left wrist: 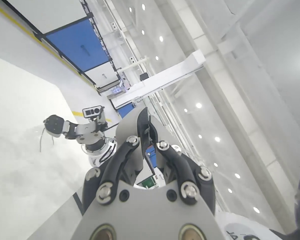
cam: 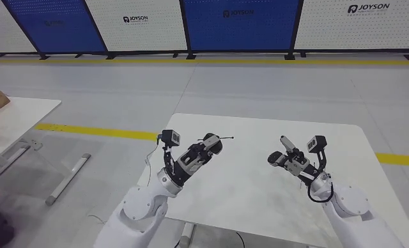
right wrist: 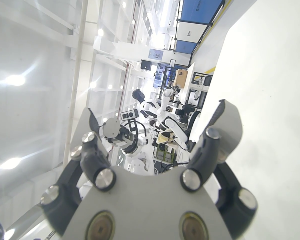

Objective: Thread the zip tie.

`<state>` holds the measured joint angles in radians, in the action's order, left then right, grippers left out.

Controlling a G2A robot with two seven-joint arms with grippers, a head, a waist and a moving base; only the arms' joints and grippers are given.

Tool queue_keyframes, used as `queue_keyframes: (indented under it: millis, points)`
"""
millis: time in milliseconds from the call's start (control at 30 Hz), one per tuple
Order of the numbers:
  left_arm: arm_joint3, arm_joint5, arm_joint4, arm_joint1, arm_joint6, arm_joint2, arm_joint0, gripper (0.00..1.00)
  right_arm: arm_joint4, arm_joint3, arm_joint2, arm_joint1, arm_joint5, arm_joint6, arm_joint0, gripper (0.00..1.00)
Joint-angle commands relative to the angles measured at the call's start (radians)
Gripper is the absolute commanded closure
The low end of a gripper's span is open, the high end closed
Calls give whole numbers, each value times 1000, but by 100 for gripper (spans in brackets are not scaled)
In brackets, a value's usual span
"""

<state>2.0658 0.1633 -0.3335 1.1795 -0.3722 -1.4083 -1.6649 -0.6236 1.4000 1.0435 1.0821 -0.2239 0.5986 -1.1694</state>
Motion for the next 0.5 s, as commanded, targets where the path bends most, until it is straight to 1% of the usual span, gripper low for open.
queue_keyframes:
  millis: [0,100,133,200,233,300,367,467]
  points:
    - [-26,-21,44,1,14,24,15,100,0,0,0,0,0,0,0,0]
    - [-69,-54,89,3,23,61,38,100,0,0,0,0,0,0,0,0]
    - [-93,-66,110,4,27,76,48,100,0,0,0,0,0,0,0,0]
    - [-131,-86,117,6,29,101,63,100,0,0,0,0,0,0,0,0]
    - [-157,-95,136,7,38,113,75,100,0,0,0,0,0,0,0,0]
    - [-200,-106,154,10,52,141,91,100,0,0,0,0,0,0,0,0]
    - [-247,-112,171,15,77,168,116,100,0,0,0,0,0,0,0,0]
    - [-303,-123,169,21,100,201,144,100,0,0,0,0,0,0,0,0]
